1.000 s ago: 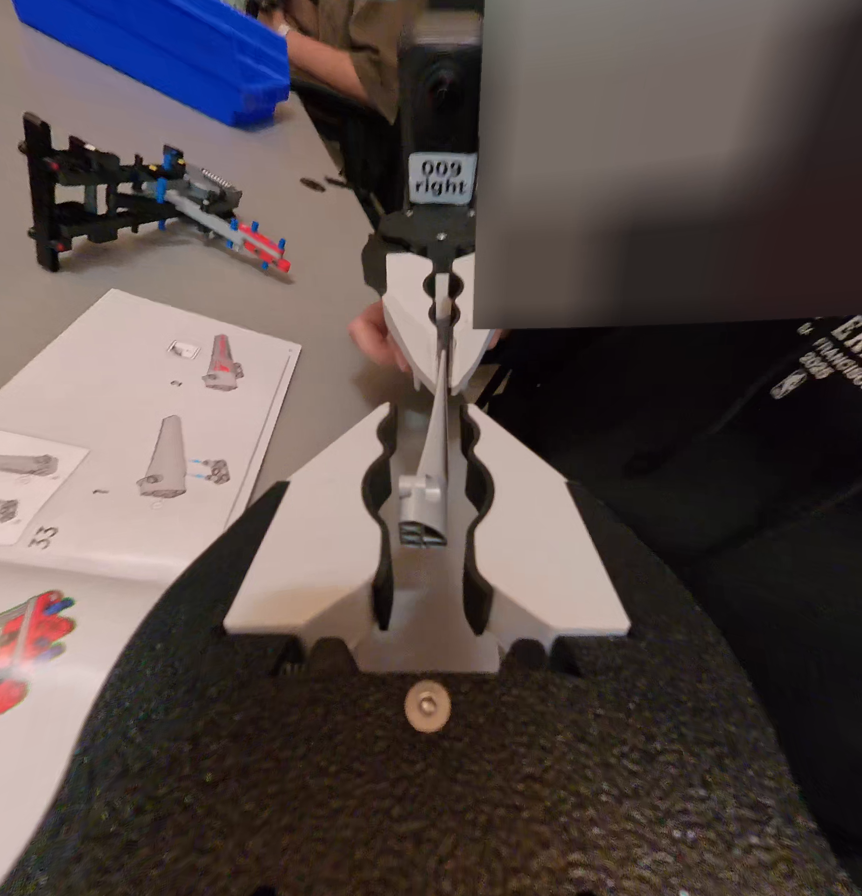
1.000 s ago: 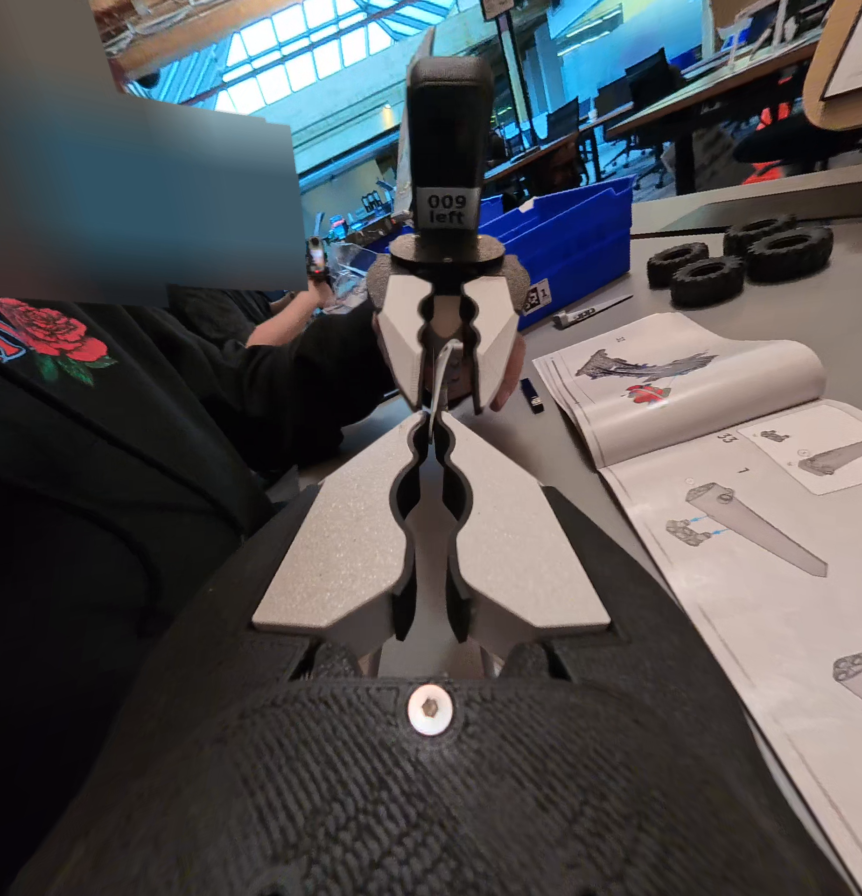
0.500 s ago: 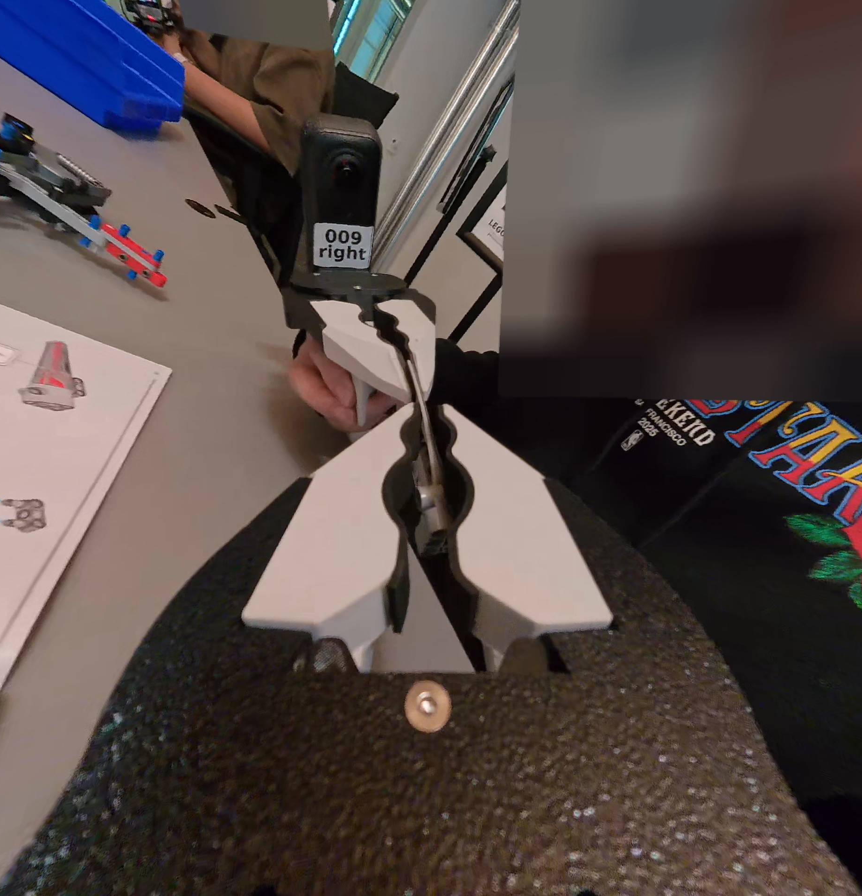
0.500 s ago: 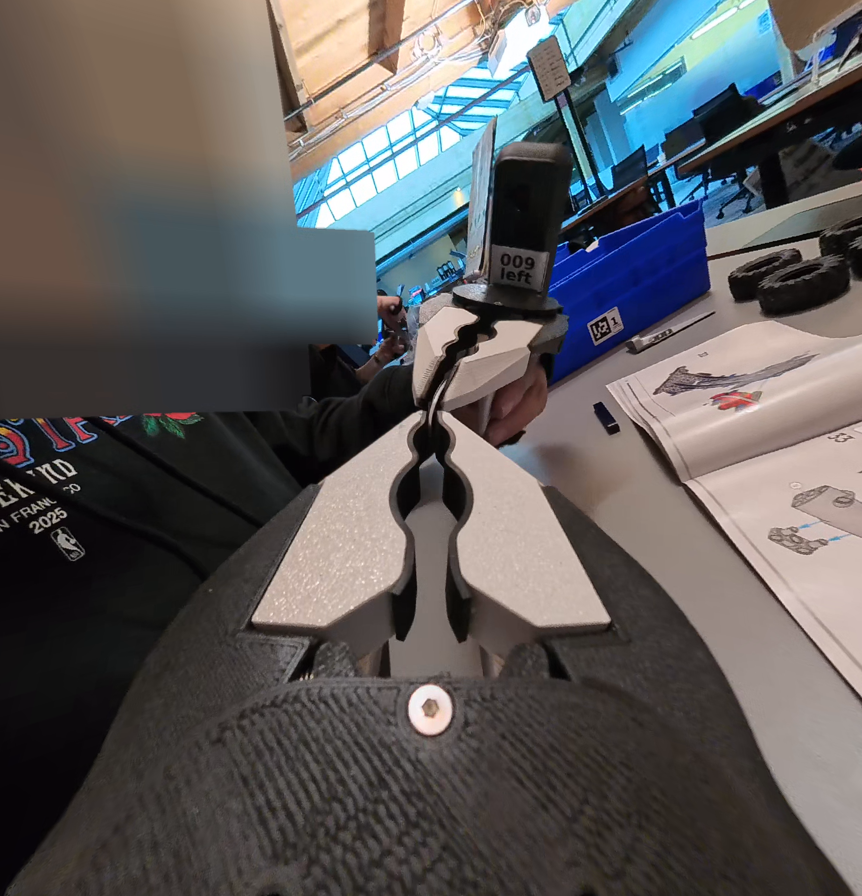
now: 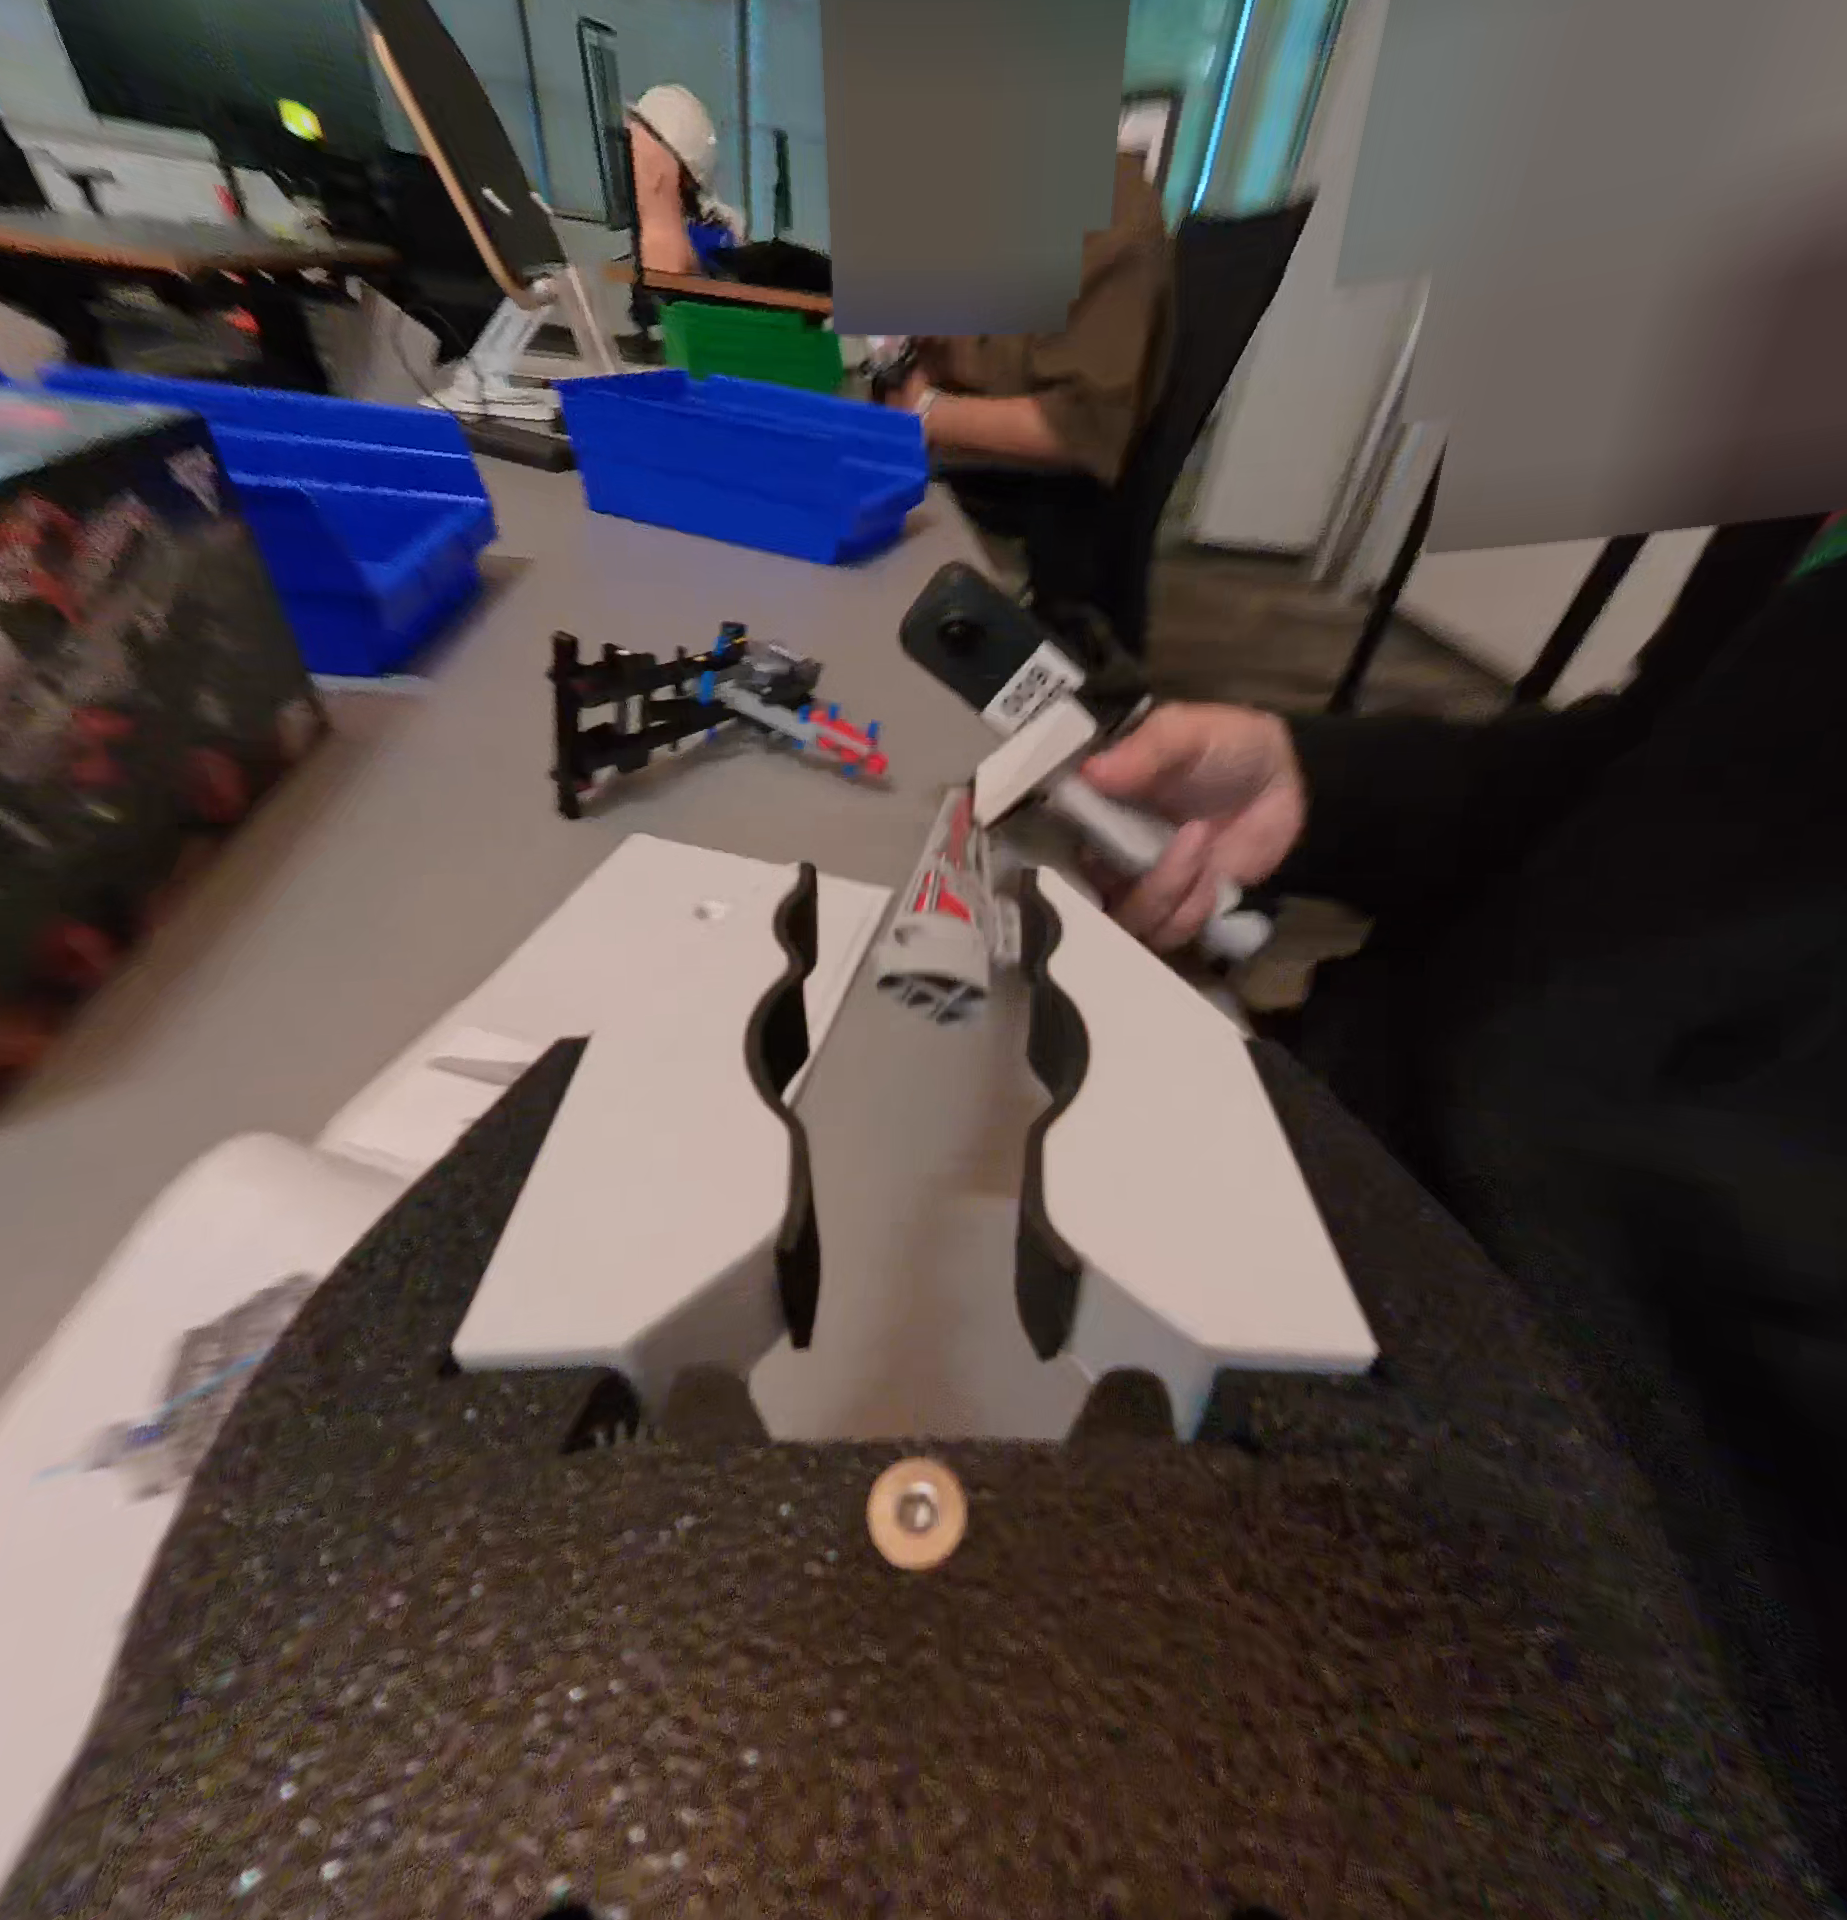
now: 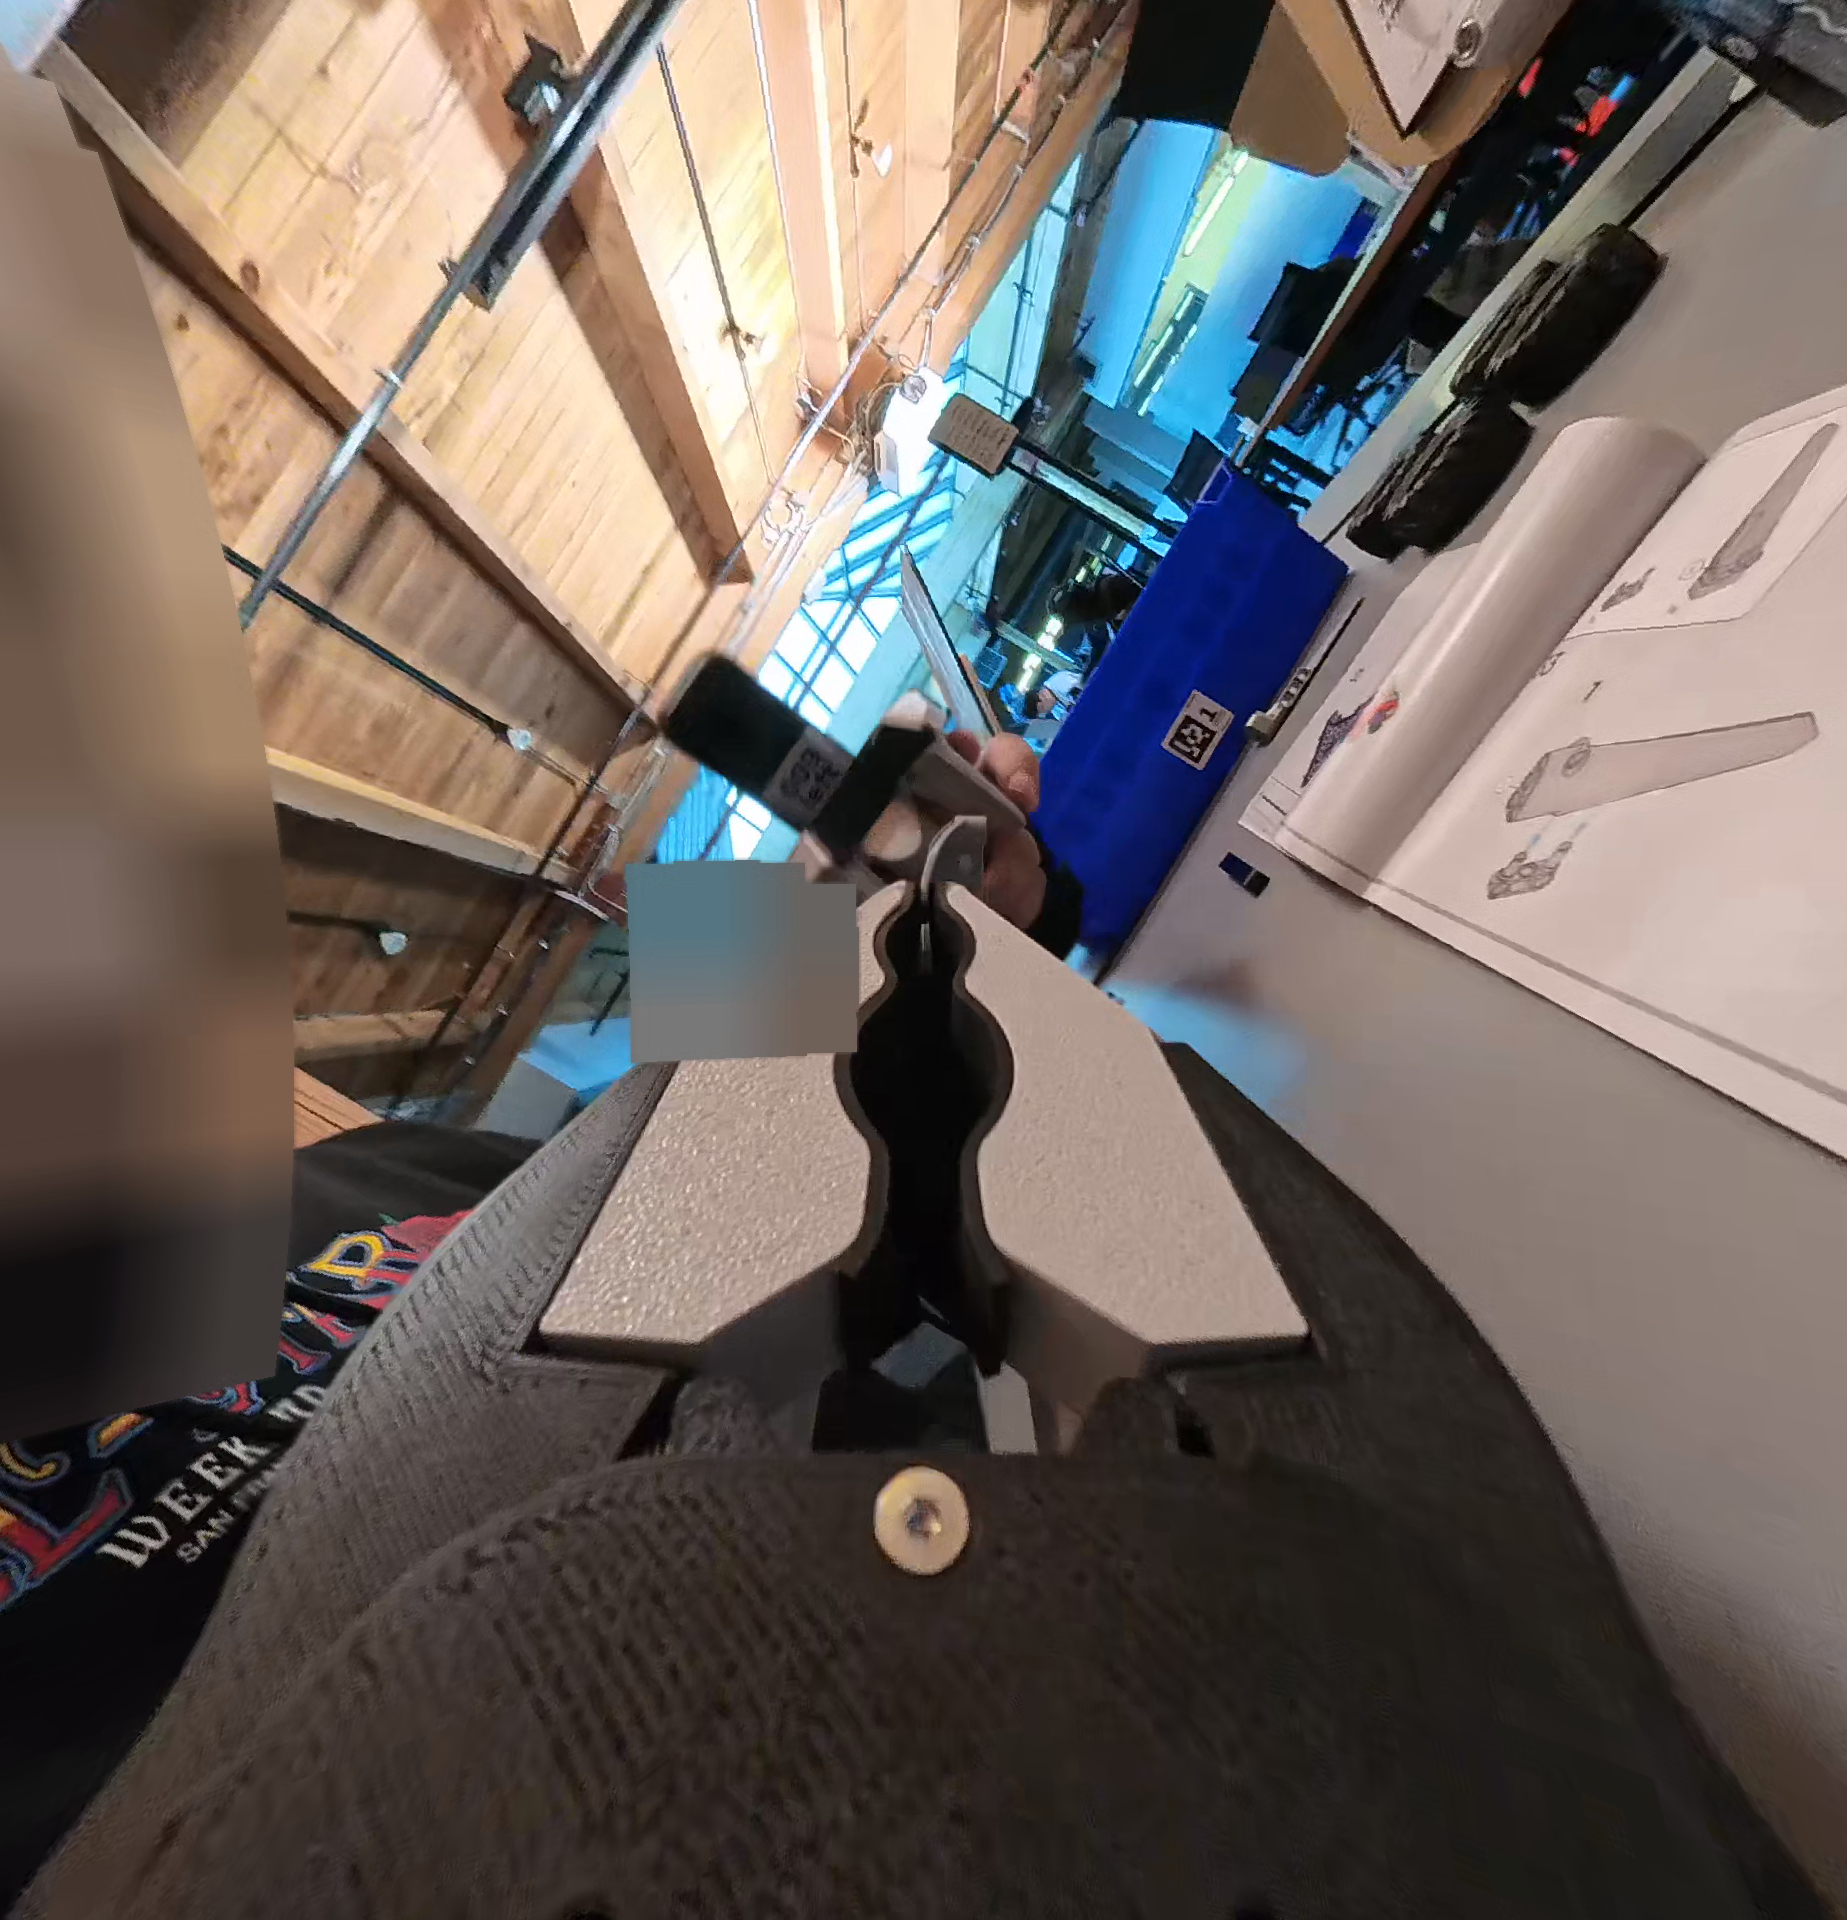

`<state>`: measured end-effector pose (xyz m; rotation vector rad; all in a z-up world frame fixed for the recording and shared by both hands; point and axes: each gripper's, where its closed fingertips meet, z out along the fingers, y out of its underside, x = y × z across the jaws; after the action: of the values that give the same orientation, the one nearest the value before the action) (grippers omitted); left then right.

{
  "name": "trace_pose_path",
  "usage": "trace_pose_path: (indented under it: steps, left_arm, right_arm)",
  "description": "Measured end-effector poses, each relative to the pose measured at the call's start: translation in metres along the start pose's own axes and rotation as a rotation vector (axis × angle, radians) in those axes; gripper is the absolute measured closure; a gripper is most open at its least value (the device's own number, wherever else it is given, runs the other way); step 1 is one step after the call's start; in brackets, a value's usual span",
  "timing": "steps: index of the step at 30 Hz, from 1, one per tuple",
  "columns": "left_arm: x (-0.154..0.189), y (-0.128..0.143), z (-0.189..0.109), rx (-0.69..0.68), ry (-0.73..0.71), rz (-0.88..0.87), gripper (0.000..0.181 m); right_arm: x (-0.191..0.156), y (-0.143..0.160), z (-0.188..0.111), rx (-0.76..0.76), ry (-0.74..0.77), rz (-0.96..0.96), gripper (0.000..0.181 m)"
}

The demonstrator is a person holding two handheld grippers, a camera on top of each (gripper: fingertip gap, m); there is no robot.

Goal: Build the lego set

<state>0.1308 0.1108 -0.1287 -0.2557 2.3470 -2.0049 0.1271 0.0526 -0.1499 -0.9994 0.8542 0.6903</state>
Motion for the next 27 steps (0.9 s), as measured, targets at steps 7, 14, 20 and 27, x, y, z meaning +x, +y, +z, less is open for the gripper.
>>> trace_pose_path:
  steps: [7,14,20,27]
  left_arm:
    - [-0.001,0.030,0.011,-0.275,-0.184,0.445,0.129]
    - [0.002,0.026,0.018,-0.254,-0.207,0.491,0.147]
    - [-0.001,0.010,0.012,-0.256,-0.314,0.729,0.137]
    - [0.007,0.032,0.046,-0.523,-0.437,1.255,0.139]
  right_arm:
    - [-0.004,-0.002,0.001,0.019,-0.029,0.062,0.181]
    - [-0.006,-0.002,0.002,0.026,-0.026,0.046,0.181]
    - [0.002,-0.002,0.002,0.038,0.046,0.042,0.181]
    - [0.005,0.003,0.012,0.060,0.054,0.097,0.181]
